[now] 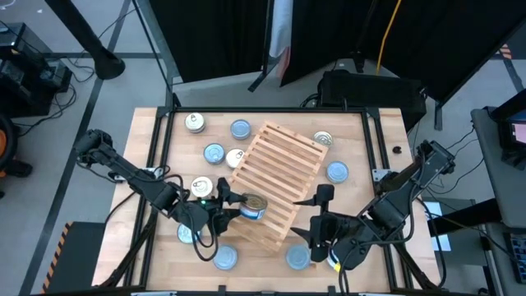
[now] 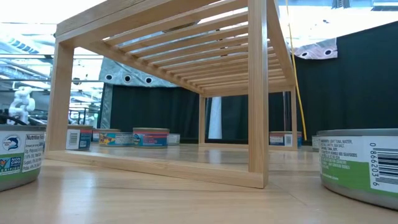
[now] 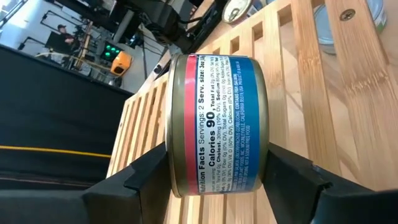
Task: Stack canned seafood by type on shelf
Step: Put the blue-pink tuna can on the shelf
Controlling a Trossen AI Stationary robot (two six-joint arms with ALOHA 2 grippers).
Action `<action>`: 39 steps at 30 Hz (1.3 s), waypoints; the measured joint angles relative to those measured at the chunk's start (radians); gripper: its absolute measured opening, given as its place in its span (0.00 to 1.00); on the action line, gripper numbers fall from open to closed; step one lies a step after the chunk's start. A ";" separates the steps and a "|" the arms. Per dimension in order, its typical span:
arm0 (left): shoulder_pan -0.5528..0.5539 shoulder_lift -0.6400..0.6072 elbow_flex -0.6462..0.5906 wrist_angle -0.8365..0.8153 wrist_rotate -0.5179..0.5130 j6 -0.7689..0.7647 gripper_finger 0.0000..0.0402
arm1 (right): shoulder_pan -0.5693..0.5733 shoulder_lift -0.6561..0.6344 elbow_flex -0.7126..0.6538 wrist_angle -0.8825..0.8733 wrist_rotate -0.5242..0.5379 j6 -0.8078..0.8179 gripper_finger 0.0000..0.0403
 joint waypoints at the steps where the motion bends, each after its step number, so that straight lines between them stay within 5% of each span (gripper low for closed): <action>1: 0.000 0.000 0.000 0.000 -0.001 0.000 0.55 | 0.000 0.000 0.000 0.000 0.000 0.000 0.78; 9: 0.000 0.001 0.000 0.057 0.000 -0.001 0.57 | -0.007 0.000 0.000 0.000 -0.001 0.014 0.78; 18: 0.002 0.001 0.002 0.060 0.014 -0.070 0.72 | -0.007 0.000 0.000 0.000 -0.002 0.015 0.78; 30: 0.001 0.002 0.002 0.056 0.096 -0.205 0.73 | -0.007 0.000 0.000 -0.001 -0.002 0.023 0.78; 39: -0.042 -0.013 0.002 0.056 0.024 -0.235 0.73 | -0.007 0.001 0.000 -0.009 -0.007 0.037 0.78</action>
